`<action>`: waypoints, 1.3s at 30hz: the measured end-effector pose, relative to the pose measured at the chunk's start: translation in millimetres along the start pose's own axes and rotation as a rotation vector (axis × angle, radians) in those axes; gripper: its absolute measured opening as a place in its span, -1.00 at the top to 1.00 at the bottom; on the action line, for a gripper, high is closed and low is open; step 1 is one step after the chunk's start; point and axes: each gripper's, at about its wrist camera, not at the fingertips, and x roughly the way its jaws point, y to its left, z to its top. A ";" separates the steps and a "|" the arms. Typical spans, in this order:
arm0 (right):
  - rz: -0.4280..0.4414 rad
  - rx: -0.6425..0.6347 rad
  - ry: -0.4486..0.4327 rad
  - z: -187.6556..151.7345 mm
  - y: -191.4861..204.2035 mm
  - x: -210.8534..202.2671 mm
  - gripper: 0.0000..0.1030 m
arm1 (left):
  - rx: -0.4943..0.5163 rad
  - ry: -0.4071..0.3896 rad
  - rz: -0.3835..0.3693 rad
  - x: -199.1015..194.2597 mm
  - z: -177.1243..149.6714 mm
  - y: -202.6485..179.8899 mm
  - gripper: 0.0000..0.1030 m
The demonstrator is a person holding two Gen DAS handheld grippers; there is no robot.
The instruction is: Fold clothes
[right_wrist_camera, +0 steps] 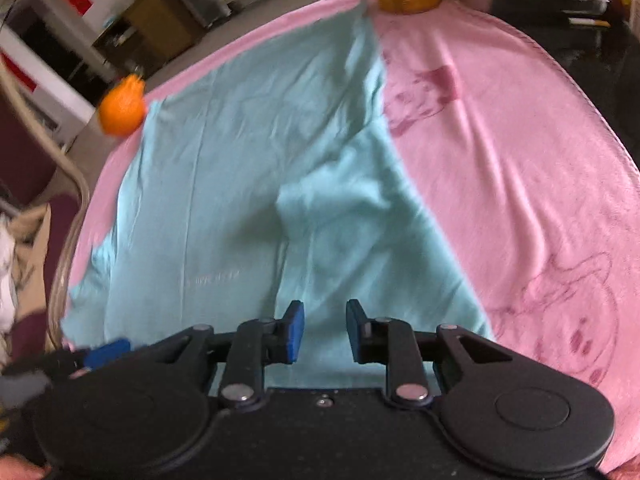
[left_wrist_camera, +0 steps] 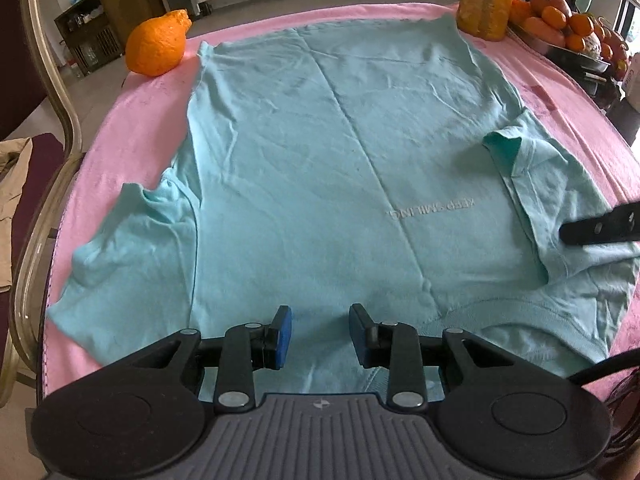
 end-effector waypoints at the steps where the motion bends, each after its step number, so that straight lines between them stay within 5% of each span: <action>1: -0.014 -0.021 0.012 -2.8 3.6 2.1 0.53 | -0.003 0.001 0.005 -1.1 -3.9 0.7 0.38; 4: -0.046 -0.064 0.032 -10.1 11.4 -0.3 0.54 | -0.046 0.003 -0.004 -14.2 -19.9 8.1 0.39; 8: 0.017 -0.042 -0.018 -24.8 8.5 -15.1 0.54 | -0.122 -0.046 -0.003 -34.0 -40.1 23.5 0.48; 10: 0.056 -0.071 -0.034 -24.5 14.6 -16.3 0.54 | -0.149 -0.006 -0.024 -28.2 -44.0 28.1 0.52; 18: 0.035 -0.132 0.088 -33.7 30.1 -5.9 0.54 | -0.139 0.014 -0.029 -42.1 -59.9 28.6 0.54; 22: 0.205 -0.056 0.013 -26.2 21.0 -30.7 0.52 | -0.348 -0.076 -0.008 -64.0 -47.0 91.7 0.45; 26: 0.393 0.033 -0.095 -12.2 12.5 -56.0 0.36 | -0.578 -0.084 0.041 -60.6 -31.3 162.0 0.51; 29: 0.425 0.086 -0.137 -8.1 11.8 -56.3 0.32 | -0.718 -0.062 0.000 -46.1 -26.0 201.1 0.50; 39: 0.432 0.098 -0.111 -2.9 24.5 -39.4 0.17 | -0.747 0.073 0.087 -1.5 -21.5 227.4 0.38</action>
